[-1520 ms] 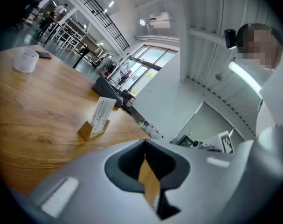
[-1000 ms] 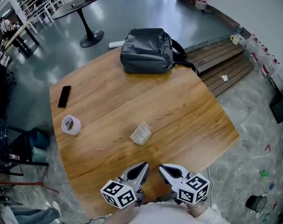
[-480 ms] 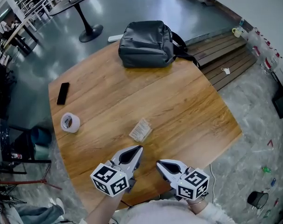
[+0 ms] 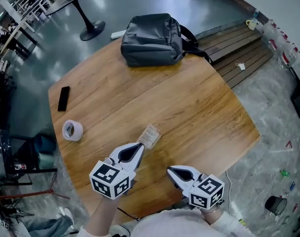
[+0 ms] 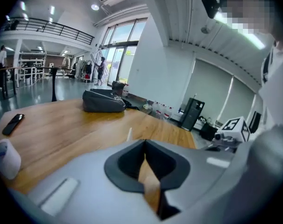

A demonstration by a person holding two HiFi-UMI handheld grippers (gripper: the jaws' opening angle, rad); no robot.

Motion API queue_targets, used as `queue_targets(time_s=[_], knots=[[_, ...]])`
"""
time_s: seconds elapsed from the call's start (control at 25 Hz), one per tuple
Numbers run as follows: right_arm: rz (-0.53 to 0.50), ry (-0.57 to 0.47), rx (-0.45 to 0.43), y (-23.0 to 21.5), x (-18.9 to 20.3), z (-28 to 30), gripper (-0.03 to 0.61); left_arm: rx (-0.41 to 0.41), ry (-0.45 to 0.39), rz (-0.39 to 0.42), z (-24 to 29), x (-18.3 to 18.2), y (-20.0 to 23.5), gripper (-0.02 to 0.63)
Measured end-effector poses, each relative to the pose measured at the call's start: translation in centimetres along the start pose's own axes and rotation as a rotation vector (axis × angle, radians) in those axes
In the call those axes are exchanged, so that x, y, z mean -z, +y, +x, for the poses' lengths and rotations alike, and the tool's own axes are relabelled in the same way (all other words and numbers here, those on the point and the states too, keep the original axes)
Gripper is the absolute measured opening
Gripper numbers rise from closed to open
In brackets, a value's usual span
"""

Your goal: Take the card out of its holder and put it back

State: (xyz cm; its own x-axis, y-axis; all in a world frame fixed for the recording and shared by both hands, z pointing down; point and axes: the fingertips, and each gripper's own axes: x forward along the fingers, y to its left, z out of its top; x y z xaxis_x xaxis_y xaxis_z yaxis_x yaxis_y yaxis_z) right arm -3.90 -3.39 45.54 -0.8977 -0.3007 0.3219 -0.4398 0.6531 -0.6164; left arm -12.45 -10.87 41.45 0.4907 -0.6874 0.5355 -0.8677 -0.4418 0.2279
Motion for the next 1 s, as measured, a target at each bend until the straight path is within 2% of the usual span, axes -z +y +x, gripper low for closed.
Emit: queue_targets(time_s=[0.36,0.6,0.68,1.0], knots=[[0.024,0.008,-0.005,-0.9,0.1,0.6,0.0,-0.014,0.082,0.128,1.9,-1.3,1.4,0.009],[0.005,0.009,0.001,-1.4,-0.5,1.2,0.0,-0.019,0.12,0.15,2.9,-1.1,2.2,0.013],[-0.013,0.012,0.005,-1.5,-0.8,1.5,-0.001,-0.019,0.129,0.155,3.2,-1.1,2.5,0.069],[-0.024,0.015,0.001,-1.5,-1.3,2.9,0.0,0.022,0.192,0.164,4.2,0.1,2.8,0.094]])
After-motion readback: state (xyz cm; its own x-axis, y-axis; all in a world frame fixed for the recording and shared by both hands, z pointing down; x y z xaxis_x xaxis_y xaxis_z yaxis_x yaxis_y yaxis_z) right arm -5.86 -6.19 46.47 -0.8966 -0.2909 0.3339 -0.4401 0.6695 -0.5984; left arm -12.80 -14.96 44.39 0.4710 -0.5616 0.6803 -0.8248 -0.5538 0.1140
